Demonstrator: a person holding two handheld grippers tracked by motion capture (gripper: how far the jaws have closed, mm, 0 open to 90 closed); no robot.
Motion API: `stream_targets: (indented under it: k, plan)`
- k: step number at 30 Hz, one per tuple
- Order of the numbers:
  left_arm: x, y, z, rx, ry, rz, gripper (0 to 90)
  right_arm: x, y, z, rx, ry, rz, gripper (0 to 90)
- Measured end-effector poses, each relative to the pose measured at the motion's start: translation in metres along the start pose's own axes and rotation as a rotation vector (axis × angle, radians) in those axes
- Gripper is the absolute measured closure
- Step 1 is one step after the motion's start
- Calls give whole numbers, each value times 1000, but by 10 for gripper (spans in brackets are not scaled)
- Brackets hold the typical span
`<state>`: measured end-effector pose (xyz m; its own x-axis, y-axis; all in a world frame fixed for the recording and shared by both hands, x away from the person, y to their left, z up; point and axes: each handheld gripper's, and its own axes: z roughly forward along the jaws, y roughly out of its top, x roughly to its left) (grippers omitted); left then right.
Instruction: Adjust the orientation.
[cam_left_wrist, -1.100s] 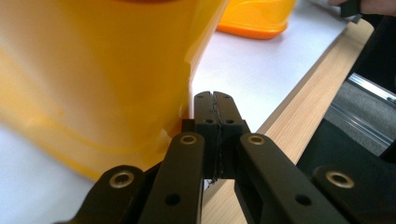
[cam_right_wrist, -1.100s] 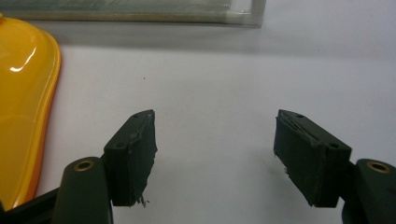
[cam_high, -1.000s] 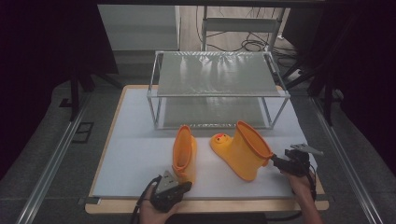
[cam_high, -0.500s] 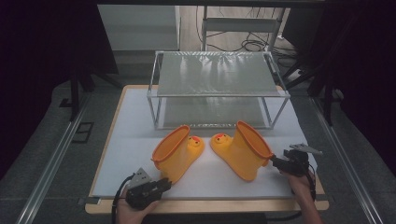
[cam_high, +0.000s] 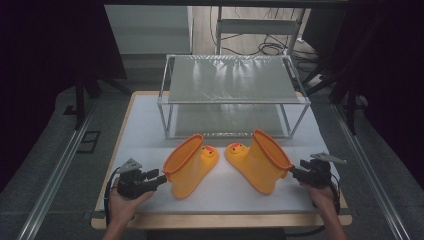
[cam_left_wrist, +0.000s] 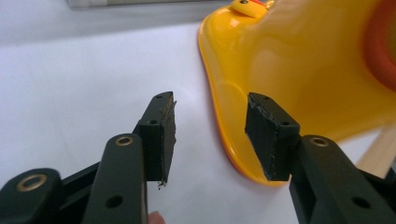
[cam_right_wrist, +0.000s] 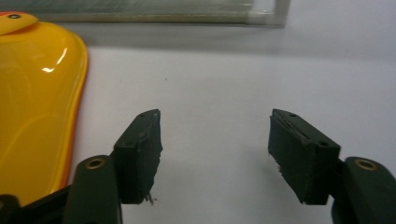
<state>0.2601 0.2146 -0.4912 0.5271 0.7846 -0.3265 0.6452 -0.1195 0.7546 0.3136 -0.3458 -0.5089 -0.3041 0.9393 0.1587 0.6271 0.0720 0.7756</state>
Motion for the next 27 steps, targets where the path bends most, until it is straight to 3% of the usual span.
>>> stream_targets:
  k: [5,11,20,27]
  plan:
    - [6,14,8,21,-1,1,534,-2,0,-1,12,36,-19,444]
    - [7,26,10,22,-14,4,520,0,-1,-1,23,72,-88,599]
    - [7,24,4,9,-6,-2,471,5,-1,-2,41,128,-183,840]
    - [9,26,0,-7,-26,-19,460,10,-1,1,49,151,-240,893]
